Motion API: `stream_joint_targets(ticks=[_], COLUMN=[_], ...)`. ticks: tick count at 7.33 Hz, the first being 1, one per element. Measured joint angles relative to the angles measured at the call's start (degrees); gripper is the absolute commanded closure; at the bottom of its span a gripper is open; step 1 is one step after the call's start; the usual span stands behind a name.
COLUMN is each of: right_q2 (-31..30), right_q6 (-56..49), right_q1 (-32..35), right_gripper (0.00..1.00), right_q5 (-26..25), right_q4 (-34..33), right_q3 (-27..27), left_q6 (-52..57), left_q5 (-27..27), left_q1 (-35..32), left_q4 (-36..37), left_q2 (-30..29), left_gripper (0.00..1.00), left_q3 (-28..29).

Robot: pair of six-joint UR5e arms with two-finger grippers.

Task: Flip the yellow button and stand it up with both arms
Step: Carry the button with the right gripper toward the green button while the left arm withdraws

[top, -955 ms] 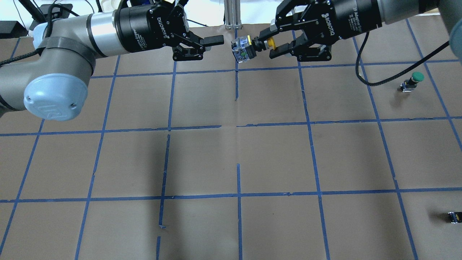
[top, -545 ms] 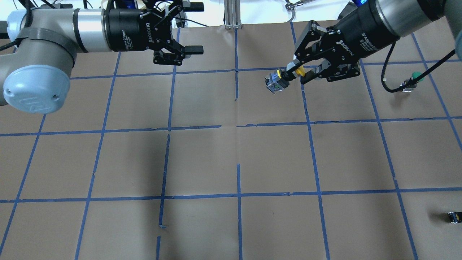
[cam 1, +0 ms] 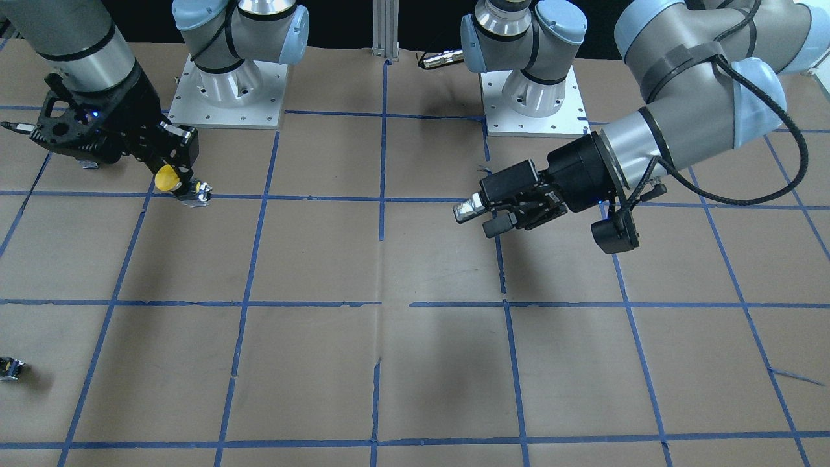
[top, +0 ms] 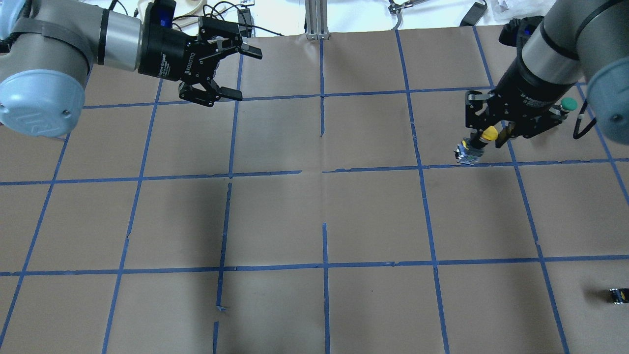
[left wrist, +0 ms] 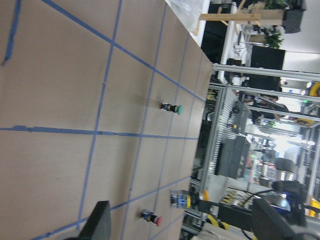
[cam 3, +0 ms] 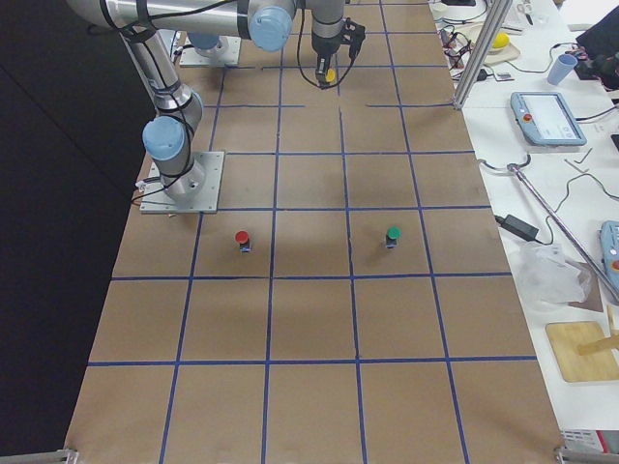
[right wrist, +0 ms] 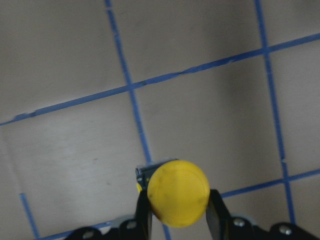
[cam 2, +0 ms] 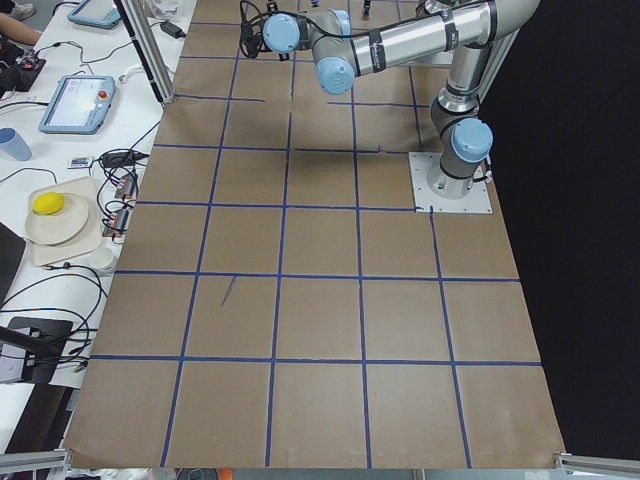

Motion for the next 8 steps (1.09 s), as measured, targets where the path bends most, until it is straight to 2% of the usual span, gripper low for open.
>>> stream_joint_targets(ticks=[1,2,3,4,6,8], right_q2=[-0.4,-0.9,-1.2,-0.9,1.7,5.9], right_q6=[1.1,1.4,1.2,-0.9,-11.9,-20.6], right_q1=[-1.2,-3.3,-7.1,-12.0,-21.7,-27.9], right_gripper=[0.96,0.96,0.97,0.96,0.96,0.93], right_q5=[-7.2,-11.3,-12.9,-12.3,-7.4,-3.0], right_q4=[-7.8,-15.4,-21.4,-26.3,-37.5,-45.6], right_q3=[5.7,10.3,13.9,16.7,21.2,23.0], left_q6=[-0.1,0.2,0.9,1.5,3.8,7.4], left_q5=[8.7,17.7,26.5,32.6,42.9,47.0], left_q1=[0.0,-0.2,-0.6,-1.0,-1.3,-1.5], left_q4=[-0.2,-0.6,-0.8,-1.4,-4.7,-10.6], left_q2=[-1.3,-1.8,-1.6,-0.5,4.2,7.2], left_gripper=[0.0,0.0,0.0,0.0,0.0,0.0], left_q3=[2.0,3.1,3.4,3.8,4.6,6.6])
